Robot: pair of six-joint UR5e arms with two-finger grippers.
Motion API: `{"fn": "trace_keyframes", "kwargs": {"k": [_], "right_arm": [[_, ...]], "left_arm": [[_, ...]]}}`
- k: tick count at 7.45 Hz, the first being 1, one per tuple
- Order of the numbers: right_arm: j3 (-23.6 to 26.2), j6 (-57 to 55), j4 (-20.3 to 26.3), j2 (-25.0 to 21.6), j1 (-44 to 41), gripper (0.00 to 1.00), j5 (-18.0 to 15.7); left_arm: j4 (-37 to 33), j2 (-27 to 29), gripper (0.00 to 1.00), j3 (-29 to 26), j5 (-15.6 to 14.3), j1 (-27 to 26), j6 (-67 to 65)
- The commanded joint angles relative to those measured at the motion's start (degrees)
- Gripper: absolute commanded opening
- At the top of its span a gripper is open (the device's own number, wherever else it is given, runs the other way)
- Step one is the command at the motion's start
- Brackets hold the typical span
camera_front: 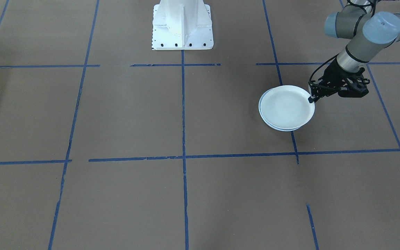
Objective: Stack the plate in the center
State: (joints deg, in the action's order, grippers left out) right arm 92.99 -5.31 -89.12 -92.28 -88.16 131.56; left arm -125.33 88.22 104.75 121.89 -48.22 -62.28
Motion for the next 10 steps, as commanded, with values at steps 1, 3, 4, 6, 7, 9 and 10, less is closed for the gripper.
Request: {"fn": "trace_keyframes", "kwargs": {"k": [1,3,4,6,7,9,10], "right_arm": [[0.00,0.03,0.00,0.00,0.00,1.00,0.01],[0.00,0.03,0.00,0.00,-0.09,1.00,0.01],[0.00,0.03,0.00,0.00,0.00,1.00,0.01],[0.00,-0.05,0.00,0.00,0.00,1.00,0.01],[0.00,0.03,0.00,0.00,0.00,1.00,0.01],[0.00,-0.05,0.00,0.00,0.00,1.00,0.01],[0.00,-0.05,0.00,0.00,0.00,1.00,-0.08]], "left_arm": [[-0.01,0.02,1.00,-0.16,0.19,-0.82,2.60],[0.08,0.02,1.00,0.54,1.25,-1.70,2.87],[0.17,0.20,1.00,0.80,1.16,-2.40,5.04],[0.87,0.29,1.00,0.72,1.07,-7.04,19.16],[0.96,0.20,1.00,0.20,1.16,-9.41,24.26],[11.25,0.89,1.00,0.71,4.03,-17.31,37.09],[16.64,1.60,1.00,1.33,5.02,-20.74,43.67]]}}
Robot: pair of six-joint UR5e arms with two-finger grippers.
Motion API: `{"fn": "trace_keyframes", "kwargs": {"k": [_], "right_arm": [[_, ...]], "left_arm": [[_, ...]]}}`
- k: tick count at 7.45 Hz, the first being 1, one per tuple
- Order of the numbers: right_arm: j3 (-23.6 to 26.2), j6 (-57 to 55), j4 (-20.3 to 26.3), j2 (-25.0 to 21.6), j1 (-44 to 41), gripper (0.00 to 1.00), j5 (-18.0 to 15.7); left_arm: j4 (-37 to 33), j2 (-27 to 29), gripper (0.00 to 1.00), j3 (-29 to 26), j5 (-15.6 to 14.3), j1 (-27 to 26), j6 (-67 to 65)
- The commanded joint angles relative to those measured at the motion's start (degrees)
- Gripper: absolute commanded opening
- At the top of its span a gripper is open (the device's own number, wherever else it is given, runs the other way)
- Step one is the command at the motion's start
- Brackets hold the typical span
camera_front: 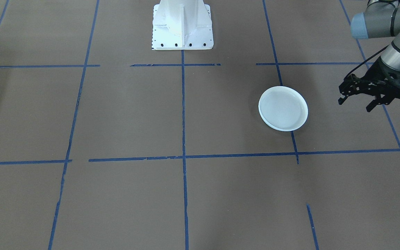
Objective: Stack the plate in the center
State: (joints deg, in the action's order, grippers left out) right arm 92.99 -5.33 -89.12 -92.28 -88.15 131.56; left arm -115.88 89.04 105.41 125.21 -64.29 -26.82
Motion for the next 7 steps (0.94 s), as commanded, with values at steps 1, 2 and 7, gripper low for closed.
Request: {"fn": "trace_keyframes", "kwargs": {"k": [1,2,7], "right_arm": [[0.00,-0.03,0.00,0.00,0.00,1.00,-0.07],[0.00,-0.03,0.00,0.00,0.00,1.00,0.02],[0.00,-0.03,0.00,0.00,0.00,1.00,-0.07]], "left_arm": [[11.34,0.69,1.00,0.50,1.79,-8.62,15.59],[17.65,0.69,1.00,1.10,1.79,-12.40,21.58],[23.10,-8.43,1.00,-8.00,15.32,-22.10,37.18]]}}
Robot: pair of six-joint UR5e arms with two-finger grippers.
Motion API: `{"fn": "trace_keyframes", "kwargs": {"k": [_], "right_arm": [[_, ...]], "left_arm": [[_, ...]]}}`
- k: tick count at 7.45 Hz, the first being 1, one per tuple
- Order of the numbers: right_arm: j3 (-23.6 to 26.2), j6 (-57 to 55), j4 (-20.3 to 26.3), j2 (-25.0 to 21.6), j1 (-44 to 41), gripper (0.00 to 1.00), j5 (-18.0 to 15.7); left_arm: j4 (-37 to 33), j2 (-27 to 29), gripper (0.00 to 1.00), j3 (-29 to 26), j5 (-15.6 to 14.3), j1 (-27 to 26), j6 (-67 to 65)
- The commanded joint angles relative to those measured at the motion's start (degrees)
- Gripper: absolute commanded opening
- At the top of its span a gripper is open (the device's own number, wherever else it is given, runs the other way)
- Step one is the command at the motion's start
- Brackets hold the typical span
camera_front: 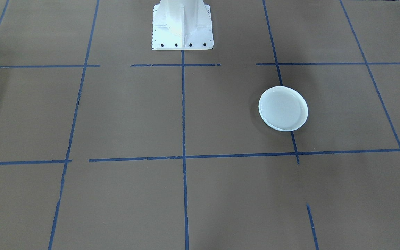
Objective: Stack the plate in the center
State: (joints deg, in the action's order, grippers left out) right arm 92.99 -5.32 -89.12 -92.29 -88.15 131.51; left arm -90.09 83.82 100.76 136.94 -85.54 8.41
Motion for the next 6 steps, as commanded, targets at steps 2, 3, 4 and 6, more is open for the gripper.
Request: {"fn": "trace_keyframes", "kwargs": {"k": [2,3,4,6], "right_arm": [[0.00,-0.04,0.00,0.00,-0.09,1.00,0.06],[0.00,-0.04,0.00,0.00,0.00,1.00,0.06],[0.00,0.04,0.00,0.00,0.00,1.00,0.06],[0.00,-0.04,0.00,0.00,0.00,1.00,0.06]], "left_arm": [[-2.55,-2.88,1.00,-3.56,3.07,-4.11,1.70],[-2.46,-2.70,1.00,-3.21,2.90,-4.89,1.70],[-2.37,-2.44,1.00,-3.12,2.72,-7.43,1.70],[0.24,-1.30,1.00,-3.20,0.01,-7.80,1.08]]}}
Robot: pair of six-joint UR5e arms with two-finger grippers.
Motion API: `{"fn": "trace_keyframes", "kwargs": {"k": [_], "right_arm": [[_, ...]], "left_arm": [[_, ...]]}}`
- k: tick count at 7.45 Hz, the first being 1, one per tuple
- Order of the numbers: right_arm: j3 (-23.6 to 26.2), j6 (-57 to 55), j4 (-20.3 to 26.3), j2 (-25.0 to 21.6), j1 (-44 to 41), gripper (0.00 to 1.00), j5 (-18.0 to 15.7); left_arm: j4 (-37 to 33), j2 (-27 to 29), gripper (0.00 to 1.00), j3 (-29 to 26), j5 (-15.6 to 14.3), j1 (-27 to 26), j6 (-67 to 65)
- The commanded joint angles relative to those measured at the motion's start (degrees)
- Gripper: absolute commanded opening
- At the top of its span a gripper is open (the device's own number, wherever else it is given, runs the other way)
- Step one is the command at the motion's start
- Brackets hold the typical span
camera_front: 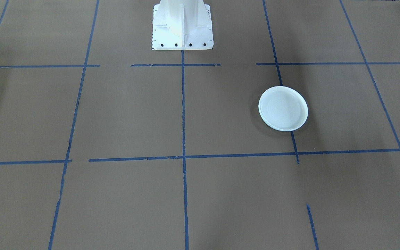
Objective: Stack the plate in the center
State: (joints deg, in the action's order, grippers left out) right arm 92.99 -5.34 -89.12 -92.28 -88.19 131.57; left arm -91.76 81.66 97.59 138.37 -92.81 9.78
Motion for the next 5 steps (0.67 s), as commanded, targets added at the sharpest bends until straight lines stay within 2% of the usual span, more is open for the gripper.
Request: {"fn": "trace_keyframes", "kwargs": {"k": [1,3,5], "right_arm": [[0.00,-0.02,0.00,0.00,0.03,1.00,0.00],[0.00,-0.02,0.00,0.00,-0.05,1.00,0.00],[0.00,0.06,0.00,0.00,0.03,1.00,0.00]], "left_arm": [[4.20,1.30,1.00,0.05,-1.44,-0.53,-1.33],[4.05,1.22,1.00,0.31,-1.53,-0.71,-9.83],[3.87,1.66,1.00,0.23,-5.91,-0.71,-10.13]]}}
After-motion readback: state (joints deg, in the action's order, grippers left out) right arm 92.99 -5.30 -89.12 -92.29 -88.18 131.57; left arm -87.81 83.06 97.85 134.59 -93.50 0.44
